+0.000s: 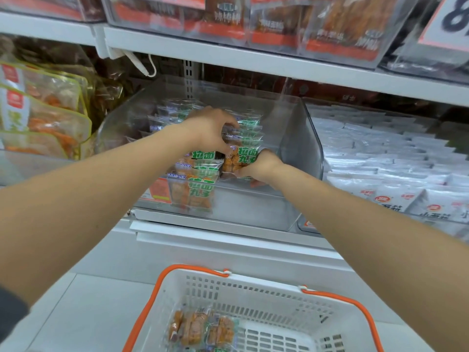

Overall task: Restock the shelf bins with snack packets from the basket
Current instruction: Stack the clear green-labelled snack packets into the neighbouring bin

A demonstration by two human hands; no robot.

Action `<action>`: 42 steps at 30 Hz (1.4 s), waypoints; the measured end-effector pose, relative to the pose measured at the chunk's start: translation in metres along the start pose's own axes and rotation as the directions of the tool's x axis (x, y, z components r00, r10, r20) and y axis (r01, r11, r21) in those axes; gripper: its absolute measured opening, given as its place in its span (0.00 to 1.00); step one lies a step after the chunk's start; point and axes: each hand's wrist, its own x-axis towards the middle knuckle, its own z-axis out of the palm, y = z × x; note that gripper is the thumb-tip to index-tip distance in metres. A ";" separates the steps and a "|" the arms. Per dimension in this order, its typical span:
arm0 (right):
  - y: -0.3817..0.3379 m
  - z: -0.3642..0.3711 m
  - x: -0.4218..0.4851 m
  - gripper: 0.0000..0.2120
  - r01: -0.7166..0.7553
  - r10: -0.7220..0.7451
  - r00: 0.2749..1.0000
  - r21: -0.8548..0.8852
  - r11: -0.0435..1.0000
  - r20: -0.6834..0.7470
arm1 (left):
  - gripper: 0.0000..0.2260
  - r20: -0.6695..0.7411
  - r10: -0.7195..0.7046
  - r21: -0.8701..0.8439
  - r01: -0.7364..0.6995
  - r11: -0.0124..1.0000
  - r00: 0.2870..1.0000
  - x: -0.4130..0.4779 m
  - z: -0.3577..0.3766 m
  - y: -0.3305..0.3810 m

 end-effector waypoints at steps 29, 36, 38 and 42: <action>-0.002 -0.019 -0.044 0.09 0.099 -0.120 0.983 -0.150 0.984 -0.136 | 0.17 -0.178 -0.053 -0.081 0.039 0.996 0.983 -0.034 0.003 0.001; 0.023 -0.013 -0.138 0.04 0.589 -0.548 0.682 -0.081 0.804 -0.483 | 0.05 -0.534 -0.165 -0.335 -0.029 0.942 0.829 -0.120 0.009 0.062; 0.045 0.001 -0.162 0.04 0.555 -0.528 0.741 -0.064 0.829 -0.415 | 0.05 -0.507 -0.190 -0.404 -0.037 0.914 0.841 -0.152 0.028 0.080; 0.116 0.049 -0.195 0.03 0.370 -0.374 0.916 -0.057 0.927 -0.142 | 0.08 -0.199 -0.315 -0.474 0.190 0.860 0.928 -0.218 0.101 0.098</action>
